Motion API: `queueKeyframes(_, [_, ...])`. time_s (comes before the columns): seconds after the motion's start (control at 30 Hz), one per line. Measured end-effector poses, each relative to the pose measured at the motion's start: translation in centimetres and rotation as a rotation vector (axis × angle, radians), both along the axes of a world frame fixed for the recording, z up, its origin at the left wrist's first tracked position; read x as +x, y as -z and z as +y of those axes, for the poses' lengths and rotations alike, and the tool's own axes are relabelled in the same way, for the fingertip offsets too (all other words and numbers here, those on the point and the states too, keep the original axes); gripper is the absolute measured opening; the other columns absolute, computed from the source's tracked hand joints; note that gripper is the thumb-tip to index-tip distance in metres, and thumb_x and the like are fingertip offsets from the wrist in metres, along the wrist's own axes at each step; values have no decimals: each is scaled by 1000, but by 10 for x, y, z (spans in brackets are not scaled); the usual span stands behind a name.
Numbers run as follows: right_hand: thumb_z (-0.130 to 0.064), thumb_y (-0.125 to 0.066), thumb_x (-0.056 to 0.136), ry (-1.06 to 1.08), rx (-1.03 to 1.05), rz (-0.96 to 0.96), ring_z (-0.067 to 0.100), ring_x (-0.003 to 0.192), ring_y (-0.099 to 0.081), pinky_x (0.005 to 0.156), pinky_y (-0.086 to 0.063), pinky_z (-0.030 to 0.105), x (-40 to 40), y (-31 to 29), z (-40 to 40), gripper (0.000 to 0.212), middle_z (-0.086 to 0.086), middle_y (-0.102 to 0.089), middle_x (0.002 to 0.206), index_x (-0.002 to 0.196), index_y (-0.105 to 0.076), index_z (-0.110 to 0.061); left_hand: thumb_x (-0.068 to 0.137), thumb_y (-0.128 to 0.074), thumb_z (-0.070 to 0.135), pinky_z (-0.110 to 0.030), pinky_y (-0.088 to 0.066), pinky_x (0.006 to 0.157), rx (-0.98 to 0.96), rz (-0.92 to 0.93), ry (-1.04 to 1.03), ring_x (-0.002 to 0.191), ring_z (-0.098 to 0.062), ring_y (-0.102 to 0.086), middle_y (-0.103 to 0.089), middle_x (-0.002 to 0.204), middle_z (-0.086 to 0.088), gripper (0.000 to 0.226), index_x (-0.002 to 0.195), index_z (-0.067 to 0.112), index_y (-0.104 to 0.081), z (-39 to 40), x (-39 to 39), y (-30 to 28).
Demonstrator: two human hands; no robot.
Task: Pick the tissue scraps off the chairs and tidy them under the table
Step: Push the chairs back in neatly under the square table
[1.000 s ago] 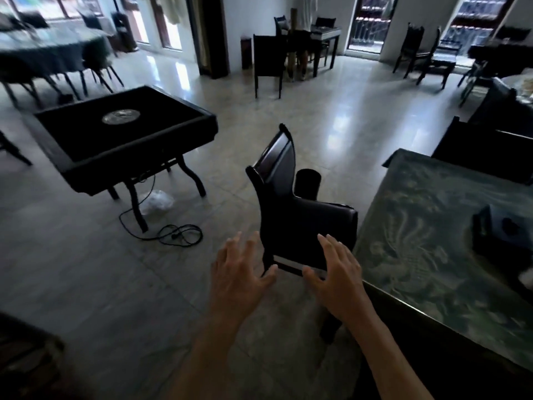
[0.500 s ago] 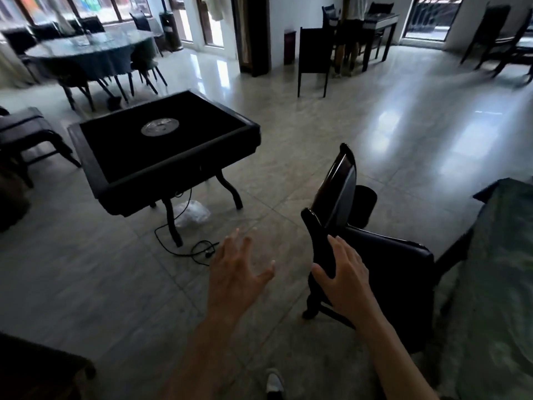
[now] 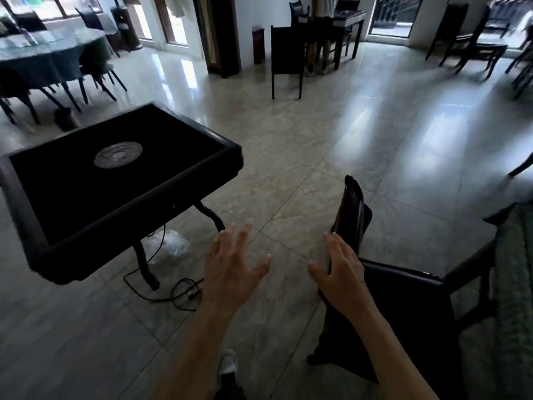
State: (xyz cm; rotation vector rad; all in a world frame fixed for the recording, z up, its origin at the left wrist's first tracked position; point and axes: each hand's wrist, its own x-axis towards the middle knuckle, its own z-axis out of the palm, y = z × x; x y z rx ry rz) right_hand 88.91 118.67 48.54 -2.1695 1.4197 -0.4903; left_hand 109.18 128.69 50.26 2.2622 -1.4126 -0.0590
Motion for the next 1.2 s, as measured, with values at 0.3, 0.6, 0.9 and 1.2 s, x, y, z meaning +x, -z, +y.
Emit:
queueKeyframes(0.3, [-42,-65,87,247,37,-68,26,147,-24,115,-25,47,98,2,-94,76,10,-27,160,151,-31,-18,76,-37,74,-46,-35,107,34,32,203,139,-28,-31,-31,154,-7,84,148,34,-21,-143,107,8])
queueKeyframes(0.6, [-37,-62,91,573,39,-85,25,148,-23,117,-25,50,93,-4,-150,72,9,-26,160,152,-29,-15,79,-41,72,-43,-36,106,7,36,541,136,-27,-34,-33,152,-6,83,150,33,-22,-276,106,1])
queueKeyframes(0.9, [-38,-62,92,911,16,-158,21,149,-20,117,-27,50,32,13,-208,72,4,-25,161,153,-28,-19,80,-54,63,-45,-35,106,1,71,889,135,-28,-35,-35,151,-4,79,148,32,-29,-407,21,6])
queueKeyframes(1.2, [-45,-55,94,1266,24,-155,19,149,-18,119,-23,42,-14,11,-220,69,3,-22,162,153,-28,-20,76,-40,74,-46,-33,108,33,68,1242,139,-26,-30,-31,155,-3,83,148,38,-22,-481,-83,10])
